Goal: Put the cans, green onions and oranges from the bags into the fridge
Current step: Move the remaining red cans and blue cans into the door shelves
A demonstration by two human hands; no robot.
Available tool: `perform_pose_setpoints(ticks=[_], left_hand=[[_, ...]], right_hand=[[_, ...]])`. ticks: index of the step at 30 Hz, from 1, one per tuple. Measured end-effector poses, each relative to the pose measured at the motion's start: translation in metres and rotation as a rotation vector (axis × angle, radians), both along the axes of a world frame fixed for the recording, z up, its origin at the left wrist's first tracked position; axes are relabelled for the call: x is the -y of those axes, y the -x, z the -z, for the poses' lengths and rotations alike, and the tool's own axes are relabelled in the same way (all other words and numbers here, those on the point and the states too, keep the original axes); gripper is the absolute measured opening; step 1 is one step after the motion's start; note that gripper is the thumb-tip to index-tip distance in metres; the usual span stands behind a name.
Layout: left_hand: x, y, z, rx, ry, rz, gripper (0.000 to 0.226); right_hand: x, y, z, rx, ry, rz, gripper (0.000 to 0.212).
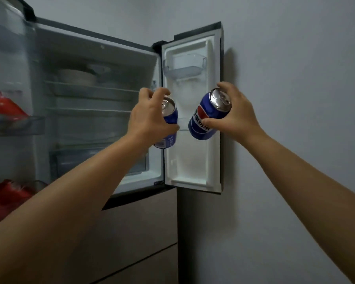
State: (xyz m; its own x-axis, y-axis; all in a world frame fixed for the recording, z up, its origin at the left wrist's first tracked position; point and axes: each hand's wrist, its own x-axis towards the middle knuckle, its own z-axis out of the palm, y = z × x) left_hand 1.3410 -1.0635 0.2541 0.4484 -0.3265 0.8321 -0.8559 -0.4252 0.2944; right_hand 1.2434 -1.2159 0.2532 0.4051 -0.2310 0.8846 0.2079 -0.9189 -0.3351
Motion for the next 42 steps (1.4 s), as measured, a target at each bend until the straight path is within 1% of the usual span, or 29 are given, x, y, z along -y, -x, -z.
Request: perform_pose_setpoints(ticks=[3,6,8,11,13,15,19,22,24,25,27,29,30,32,34,38,39,42], left_hand=[[0.057,-0.048,-0.012,0.028,0.142,0.018,0.073],[0.109,-0.094,-0.030,0.031,0.260,0.006,0.067],[0.139,-0.125,-0.041,0.028,0.319,-0.007,0.064],[0.174,-0.172,-0.059,-0.014,0.405,0.015,0.059],[0.193,-0.200,-0.067,-0.065,0.446,0.043,0.056],[0.208,-0.229,-0.073,-0.090,0.384,0.045,0.052],[0.226,-0.283,-0.082,-0.126,0.049,0.022,0.043],[0.235,-0.303,-0.088,-0.205,-0.147,0.068,0.041],[0.239,-0.309,-0.093,-0.275,-0.232,0.145,0.039],[0.240,-0.311,-0.095,-0.307,-0.283,0.174,0.037],[0.245,-0.315,-0.099,-0.336,-0.391,0.188,0.034],[0.252,-0.319,-0.098,-0.283,-0.487,0.145,0.040],[0.255,-0.319,-0.096,-0.239,-0.517,0.114,0.043],[0.258,-0.318,-0.091,-0.186,-0.531,0.090,0.046],[0.254,-0.315,-0.086,-0.153,-0.512,0.079,0.046],[0.243,-0.308,-0.078,-0.016,-0.460,-0.042,0.041],[0.240,-0.303,-0.076,-0.004,-0.452,-0.062,0.039],[0.226,-0.282,-0.065,0.001,-0.447,-0.127,0.036]], right_hand=[[0.057,-0.051,-0.016,0.091,0.002,-0.064,0.082],[0.105,-0.103,-0.037,0.164,-0.066,-0.156,0.081],[0.130,-0.139,-0.051,0.169,-0.071,-0.192,0.073],[0.153,-0.194,-0.069,0.137,-0.054,-0.179,0.052],[0.164,-0.228,-0.074,0.107,-0.092,-0.173,0.047],[0.172,-0.253,-0.075,0.071,-0.101,-0.136,0.047],[0.181,-0.277,-0.078,-0.107,-0.136,-0.073,0.045],[0.184,-0.284,-0.079,-0.254,-0.260,-0.058,0.031],[0.183,-0.288,-0.079,-0.334,-0.299,0.004,0.020],[0.183,-0.289,-0.081,-0.362,-0.303,0.040,0.019],[0.182,-0.293,-0.082,-0.405,-0.292,0.136,0.030],[0.183,-0.297,-0.082,-0.435,-0.242,0.293,0.039],[0.183,-0.299,-0.081,-0.440,-0.232,0.358,0.040],[0.181,-0.300,-0.077,-0.444,-0.137,0.446,0.038],[0.181,-0.300,-0.073,-0.485,-0.109,0.465,0.036],[0.176,-0.295,-0.065,-0.438,-0.084,0.422,0.035],[0.174,-0.294,-0.062,-0.408,-0.073,0.401,0.035],[0.168,-0.284,-0.053,-0.398,-0.005,0.361,0.032]])
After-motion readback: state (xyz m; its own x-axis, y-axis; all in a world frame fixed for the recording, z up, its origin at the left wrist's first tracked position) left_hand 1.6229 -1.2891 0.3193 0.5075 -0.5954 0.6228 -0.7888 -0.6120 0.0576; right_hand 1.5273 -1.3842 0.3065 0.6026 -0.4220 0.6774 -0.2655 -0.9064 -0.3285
